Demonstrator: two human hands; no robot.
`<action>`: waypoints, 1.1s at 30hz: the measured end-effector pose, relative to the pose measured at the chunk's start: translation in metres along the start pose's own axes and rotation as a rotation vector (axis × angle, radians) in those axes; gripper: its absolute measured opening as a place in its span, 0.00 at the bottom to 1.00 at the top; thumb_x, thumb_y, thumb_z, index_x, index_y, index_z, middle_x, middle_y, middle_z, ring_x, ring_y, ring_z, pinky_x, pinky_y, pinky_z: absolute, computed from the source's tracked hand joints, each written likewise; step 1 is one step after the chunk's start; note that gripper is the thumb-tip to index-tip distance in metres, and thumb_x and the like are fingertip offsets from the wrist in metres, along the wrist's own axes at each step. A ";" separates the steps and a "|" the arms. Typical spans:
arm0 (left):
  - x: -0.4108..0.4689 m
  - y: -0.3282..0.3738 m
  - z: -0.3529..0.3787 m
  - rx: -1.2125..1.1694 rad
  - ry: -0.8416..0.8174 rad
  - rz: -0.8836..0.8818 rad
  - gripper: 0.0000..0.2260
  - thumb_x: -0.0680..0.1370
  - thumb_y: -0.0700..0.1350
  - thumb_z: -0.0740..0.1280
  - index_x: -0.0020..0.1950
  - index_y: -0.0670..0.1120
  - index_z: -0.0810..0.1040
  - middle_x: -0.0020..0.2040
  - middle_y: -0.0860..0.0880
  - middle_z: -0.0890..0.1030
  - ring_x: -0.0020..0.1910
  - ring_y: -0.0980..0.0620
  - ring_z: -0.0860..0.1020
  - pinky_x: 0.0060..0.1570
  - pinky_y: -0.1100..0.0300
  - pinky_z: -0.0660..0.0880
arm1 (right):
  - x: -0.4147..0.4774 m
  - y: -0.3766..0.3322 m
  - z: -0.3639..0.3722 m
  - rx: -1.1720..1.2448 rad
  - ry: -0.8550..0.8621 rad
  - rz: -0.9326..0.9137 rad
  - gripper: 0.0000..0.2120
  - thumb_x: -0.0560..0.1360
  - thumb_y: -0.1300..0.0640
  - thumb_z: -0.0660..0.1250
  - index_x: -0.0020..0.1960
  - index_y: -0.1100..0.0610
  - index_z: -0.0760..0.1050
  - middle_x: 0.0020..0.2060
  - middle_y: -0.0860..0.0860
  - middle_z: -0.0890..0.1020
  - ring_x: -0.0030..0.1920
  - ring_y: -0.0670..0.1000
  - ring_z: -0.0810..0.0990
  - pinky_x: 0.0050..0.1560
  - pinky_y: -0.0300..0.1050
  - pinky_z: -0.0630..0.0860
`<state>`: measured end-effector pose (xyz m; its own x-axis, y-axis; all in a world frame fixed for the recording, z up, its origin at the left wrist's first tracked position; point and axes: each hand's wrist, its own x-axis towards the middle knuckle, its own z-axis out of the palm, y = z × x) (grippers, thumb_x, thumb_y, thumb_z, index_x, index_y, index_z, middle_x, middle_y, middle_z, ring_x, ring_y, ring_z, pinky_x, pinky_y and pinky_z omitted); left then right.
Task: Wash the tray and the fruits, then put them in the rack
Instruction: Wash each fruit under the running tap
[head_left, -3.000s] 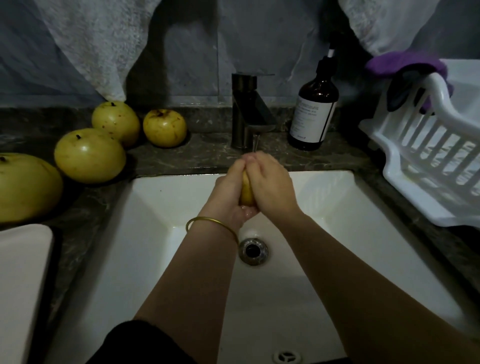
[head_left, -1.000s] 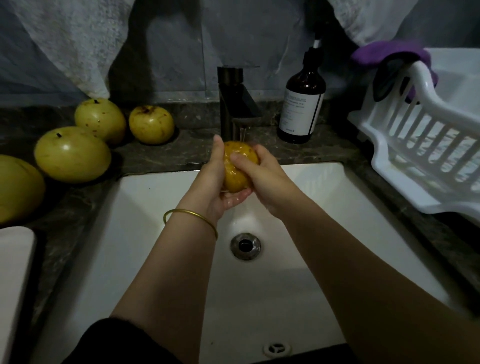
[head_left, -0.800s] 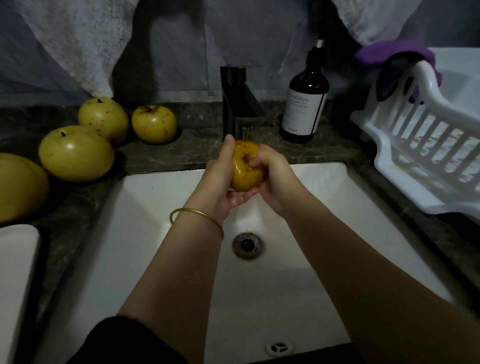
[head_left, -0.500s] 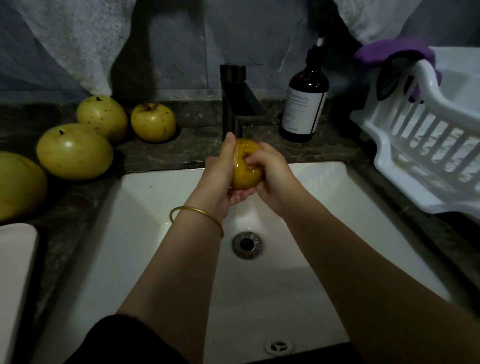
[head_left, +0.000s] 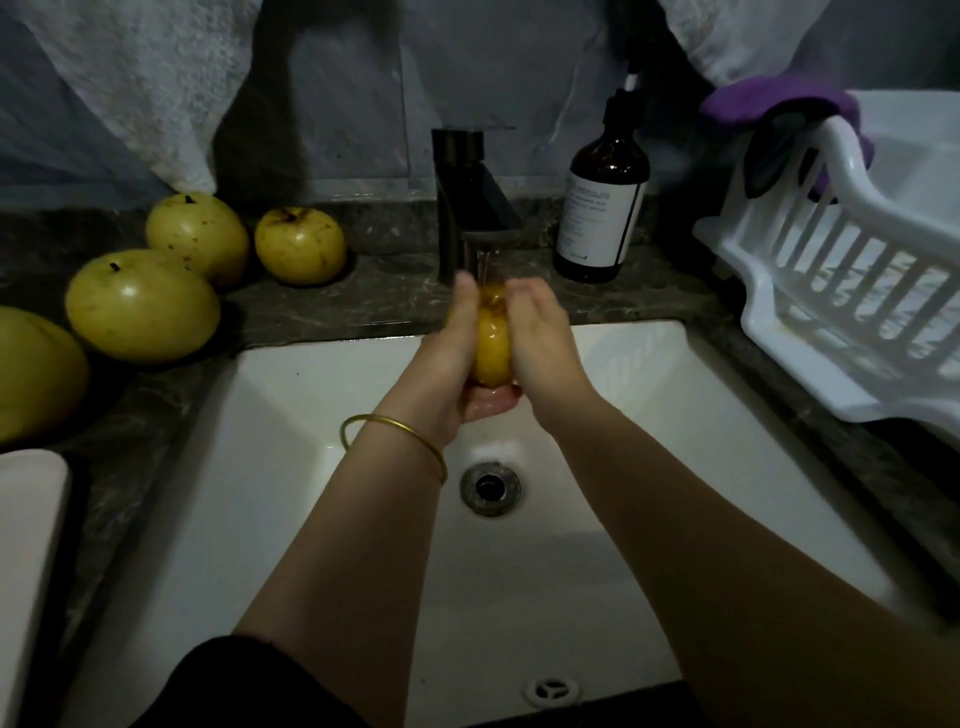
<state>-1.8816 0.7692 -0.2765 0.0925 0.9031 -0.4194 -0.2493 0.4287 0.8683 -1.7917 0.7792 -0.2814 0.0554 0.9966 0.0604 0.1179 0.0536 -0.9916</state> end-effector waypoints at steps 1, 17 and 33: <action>-0.001 -0.001 0.002 0.025 -0.012 0.018 0.30 0.73 0.68 0.61 0.65 0.46 0.73 0.55 0.42 0.81 0.50 0.44 0.82 0.51 0.47 0.80 | 0.001 0.000 -0.001 0.018 0.032 0.021 0.09 0.82 0.47 0.52 0.59 0.47 0.66 0.48 0.47 0.73 0.49 0.48 0.74 0.53 0.49 0.74; -0.003 0.007 -0.002 -0.133 0.119 -0.049 0.32 0.77 0.69 0.48 0.57 0.42 0.72 0.40 0.39 0.82 0.41 0.43 0.81 0.58 0.50 0.76 | -0.001 -0.016 0.003 0.162 -0.094 0.114 0.17 0.81 0.56 0.58 0.70 0.53 0.68 0.66 0.58 0.71 0.65 0.60 0.71 0.61 0.53 0.73; -0.006 0.001 0.002 -0.053 -0.018 -0.057 0.20 0.76 0.61 0.62 0.58 0.47 0.77 0.47 0.45 0.81 0.42 0.50 0.80 0.36 0.60 0.77 | -0.007 -0.001 0.006 -0.513 0.093 -0.457 0.15 0.82 0.58 0.53 0.61 0.56 0.76 0.57 0.52 0.79 0.58 0.49 0.74 0.54 0.39 0.67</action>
<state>-1.8806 0.7638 -0.2729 0.1248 0.8777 -0.4627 -0.2936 0.4781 0.8278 -1.7980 0.7722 -0.2814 -0.0295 0.8702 0.4918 0.6027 0.4080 -0.6858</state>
